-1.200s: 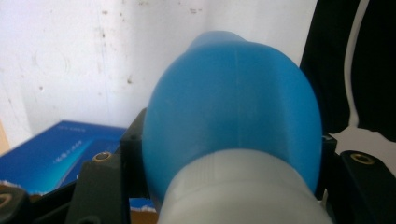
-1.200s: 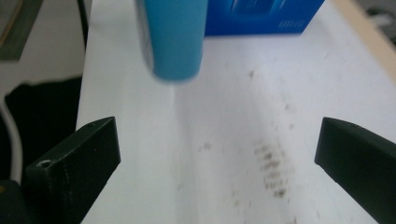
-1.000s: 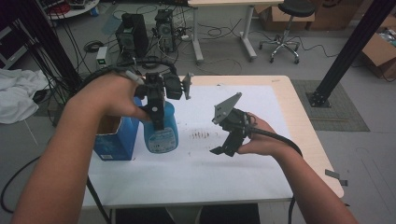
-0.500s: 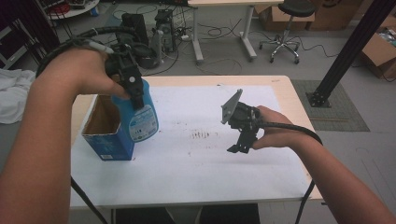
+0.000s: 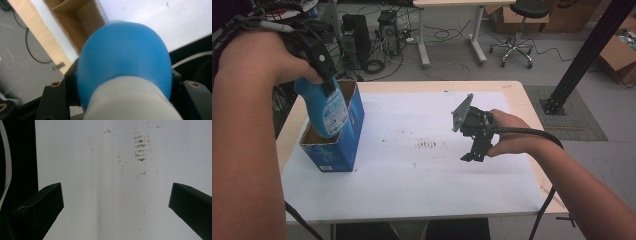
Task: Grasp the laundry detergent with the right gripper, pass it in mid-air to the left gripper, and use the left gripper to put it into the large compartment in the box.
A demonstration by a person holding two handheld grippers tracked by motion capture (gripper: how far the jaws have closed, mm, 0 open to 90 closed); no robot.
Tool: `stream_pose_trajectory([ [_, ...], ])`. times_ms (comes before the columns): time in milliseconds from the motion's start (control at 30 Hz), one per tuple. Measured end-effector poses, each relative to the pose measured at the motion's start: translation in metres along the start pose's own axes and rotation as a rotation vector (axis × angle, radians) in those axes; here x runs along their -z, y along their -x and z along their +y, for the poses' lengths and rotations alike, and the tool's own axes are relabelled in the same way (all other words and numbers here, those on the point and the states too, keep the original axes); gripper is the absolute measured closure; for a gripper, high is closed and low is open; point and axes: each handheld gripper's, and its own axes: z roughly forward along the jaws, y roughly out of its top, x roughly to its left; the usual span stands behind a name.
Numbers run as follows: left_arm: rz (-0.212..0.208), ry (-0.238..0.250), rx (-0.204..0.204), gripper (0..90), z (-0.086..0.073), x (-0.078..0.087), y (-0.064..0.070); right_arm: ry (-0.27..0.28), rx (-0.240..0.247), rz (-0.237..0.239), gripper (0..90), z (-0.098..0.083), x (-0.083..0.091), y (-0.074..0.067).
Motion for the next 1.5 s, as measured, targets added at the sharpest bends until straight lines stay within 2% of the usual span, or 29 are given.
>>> stream_pose_trajectory([
  [133,-0.014,0.027,0.106,38.3,-0.005,0.005,-0.015,-0.013,0.009,0.004,0.0,0.001,-0.002,-0.001],
  [300,-0.025,0.069,0.200,38.3,-0.007,0.007,-0.028,-0.037,0.030,0.007,0.0,0.004,-0.004,-0.003],
  [567,-0.019,0.074,0.282,38.2,-0.004,-0.002,-0.036,-0.078,0.046,0.011,0.0,0.004,-0.007,-0.007],
  [833,0.009,0.070,0.364,38.2,-0.001,-0.022,-0.046,-0.089,0.042,0.011,0.0,0.003,-0.004,-0.008],
  [1067,-0.006,0.059,0.375,38.2,0.002,-0.043,-0.051,-0.099,0.042,0.014,0.0,0.004,-0.005,-0.008],
  [1167,-0.011,0.044,0.369,38.2,0.007,-0.056,-0.052,-0.102,0.041,0.017,0.0,0.005,-0.006,-0.009],
  [1267,-0.013,0.042,0.362,38.2,0.009,-0.063,-0.053,-0.103,0.042,0.016,0.0,0.006,-0.006,-0.009],
  [1500,-0.041,0.019,0.349,38.1,0.016,-0.095,-0.056,-0.112,0.038,0.018,0.0,0.005,-0.006,-0.010],
])
